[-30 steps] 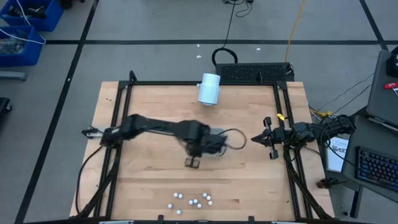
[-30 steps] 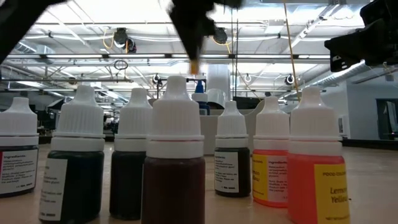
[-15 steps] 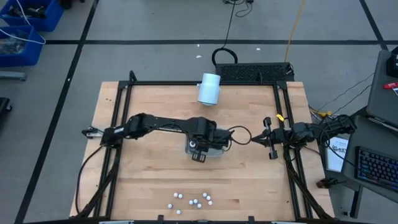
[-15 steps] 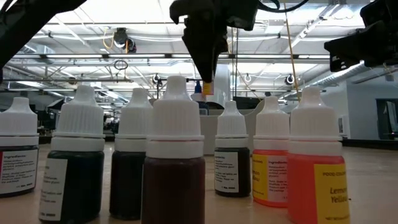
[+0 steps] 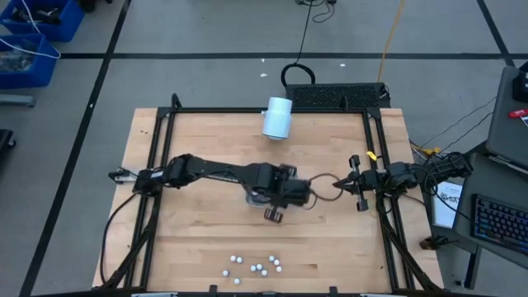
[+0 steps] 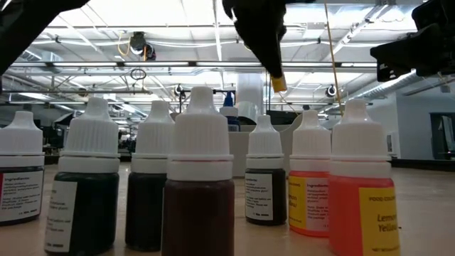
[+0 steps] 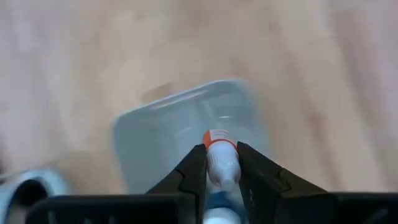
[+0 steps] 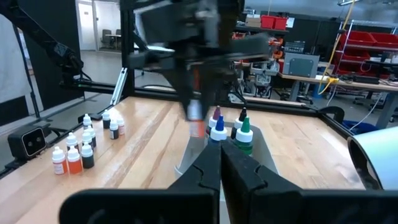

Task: Pick & Place food coloring
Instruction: Put the small yellow food coloring bottle into the gray bin

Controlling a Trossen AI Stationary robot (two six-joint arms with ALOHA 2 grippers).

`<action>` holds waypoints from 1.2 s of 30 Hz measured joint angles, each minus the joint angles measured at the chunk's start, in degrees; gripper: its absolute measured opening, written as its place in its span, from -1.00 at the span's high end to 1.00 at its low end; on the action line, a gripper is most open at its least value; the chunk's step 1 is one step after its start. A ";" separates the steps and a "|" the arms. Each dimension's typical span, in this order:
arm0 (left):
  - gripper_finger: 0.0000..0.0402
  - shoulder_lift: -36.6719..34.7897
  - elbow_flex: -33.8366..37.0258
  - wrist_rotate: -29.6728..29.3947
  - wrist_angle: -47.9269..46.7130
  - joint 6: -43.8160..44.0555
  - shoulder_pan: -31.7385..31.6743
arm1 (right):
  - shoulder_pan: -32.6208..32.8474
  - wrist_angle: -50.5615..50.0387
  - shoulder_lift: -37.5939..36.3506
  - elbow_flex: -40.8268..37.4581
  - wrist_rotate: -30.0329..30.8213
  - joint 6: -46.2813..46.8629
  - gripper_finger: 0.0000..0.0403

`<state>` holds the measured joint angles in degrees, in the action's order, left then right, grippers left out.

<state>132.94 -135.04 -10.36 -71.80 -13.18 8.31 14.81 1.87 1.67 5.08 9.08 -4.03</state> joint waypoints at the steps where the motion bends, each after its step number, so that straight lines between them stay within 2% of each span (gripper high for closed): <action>1: 0.62 0.00 0.00 -0.26 0.27 -0.27 -0.72 | 0.00 0.00 0.02 0.00 0.02 0.13 1.00; 9: 0.67 1.37 0.04 -0.05 3.43 0.34 -5.68 | 0.00 0.00 0.02 0.00 0.04 0.20 1.00; 11: 0.67 2.33 0.04 1.49 3.73 0.16 -6.21 | 0.00 0.00 0.02 0.00 0.04 0.17 1.00; 17: 0.67 4.40 0.39 4.41 4.58 -0.26 -6.33 | 0.00 -0.24 0.17 0.02 -0.04 0.25 1.00; 29: 0.66 11.07 0.44 4.43 5.59 -0.29 -7.07 | 0.00 -0.20 1.10 0.04 -0.07 0.31 1.00; 36: 0.65 12.50 0.46 4.45 5.84 -0.37 -7.23 | 0.00 -0.20 1.11 0.04 -0.09 0.31 1.00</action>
<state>145.44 -134.58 -5.91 -65.96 -13.56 1.08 14.81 1.67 2.79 5.13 8.99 -3.73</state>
